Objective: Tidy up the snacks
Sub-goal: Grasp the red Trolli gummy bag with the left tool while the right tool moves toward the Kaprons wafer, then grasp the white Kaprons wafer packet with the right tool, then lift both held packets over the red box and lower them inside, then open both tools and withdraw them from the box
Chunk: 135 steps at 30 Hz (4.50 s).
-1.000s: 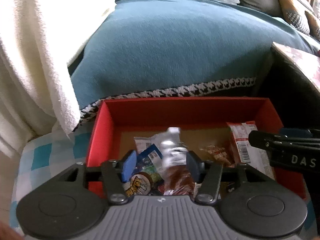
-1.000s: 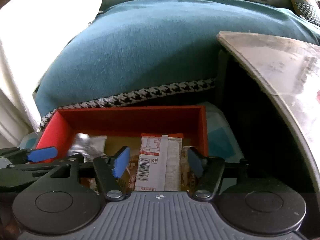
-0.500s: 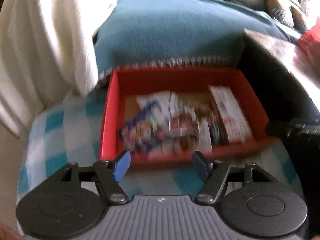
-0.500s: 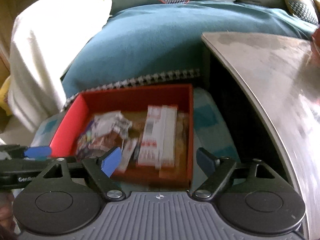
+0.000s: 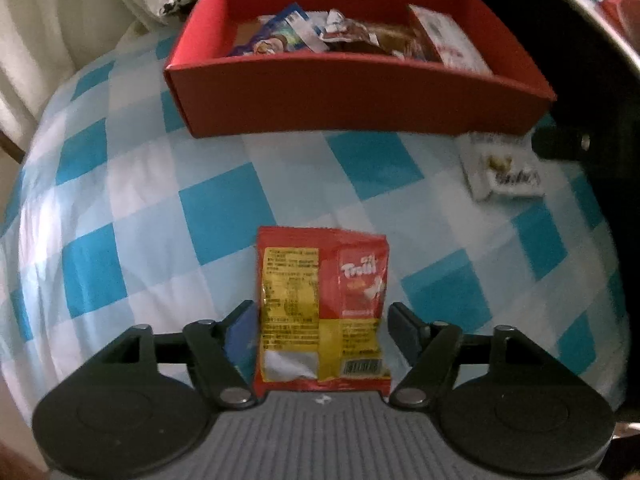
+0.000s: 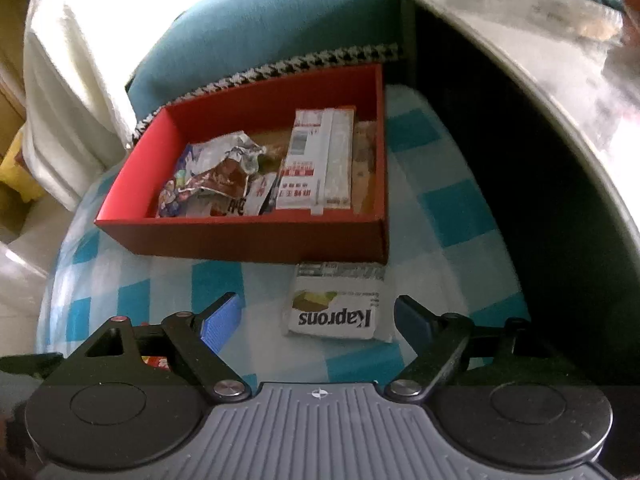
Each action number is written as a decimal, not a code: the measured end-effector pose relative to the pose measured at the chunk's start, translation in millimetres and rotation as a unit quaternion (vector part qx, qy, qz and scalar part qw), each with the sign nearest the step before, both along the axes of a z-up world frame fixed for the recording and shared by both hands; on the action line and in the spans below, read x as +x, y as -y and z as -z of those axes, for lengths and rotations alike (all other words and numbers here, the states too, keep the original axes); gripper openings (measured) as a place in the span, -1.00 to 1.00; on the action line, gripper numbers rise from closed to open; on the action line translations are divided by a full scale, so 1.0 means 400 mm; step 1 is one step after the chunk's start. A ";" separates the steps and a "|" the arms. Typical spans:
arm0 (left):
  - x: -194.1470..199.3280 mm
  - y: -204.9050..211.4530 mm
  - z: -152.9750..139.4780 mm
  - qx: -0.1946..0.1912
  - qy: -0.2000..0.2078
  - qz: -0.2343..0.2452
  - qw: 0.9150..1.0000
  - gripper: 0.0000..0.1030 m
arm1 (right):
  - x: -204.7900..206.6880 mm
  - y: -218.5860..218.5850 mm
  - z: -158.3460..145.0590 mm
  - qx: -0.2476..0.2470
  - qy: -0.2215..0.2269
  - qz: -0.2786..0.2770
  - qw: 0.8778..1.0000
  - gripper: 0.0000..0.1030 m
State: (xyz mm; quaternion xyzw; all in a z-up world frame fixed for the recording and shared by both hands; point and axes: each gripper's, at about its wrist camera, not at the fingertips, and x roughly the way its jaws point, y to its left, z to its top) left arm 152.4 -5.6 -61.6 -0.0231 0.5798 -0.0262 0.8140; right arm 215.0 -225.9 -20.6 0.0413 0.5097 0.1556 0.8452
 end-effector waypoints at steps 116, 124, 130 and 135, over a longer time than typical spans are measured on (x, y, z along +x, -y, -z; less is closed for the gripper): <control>0.354 0.043 -0.112 0.074 0.144 0.008 0.987 0.00 | 0.230 -0.127 -0.006 -0.047 0.080 -0.032 0.995 0.46; 0.328 0.016 -0.158 0.061 0.154 -0.013 0.986 0.19 | 0.212 -0.110 -0.040 -0.040 0.091 -0.016 0.995 0.56; 0.273 0.005 -0.184 0.048 0.159 -0.026 0.986 0.24 | 0.160 -0.110 -0.076 -0.043 0.105 -0.003 0.994 0.67; 0.212 -0.002 -0.193 0.041 0.164 -0.031 0.985 0.27 | 0.105 -0.114 -0.079 -0.035 0.093 0.008 0.995 0.69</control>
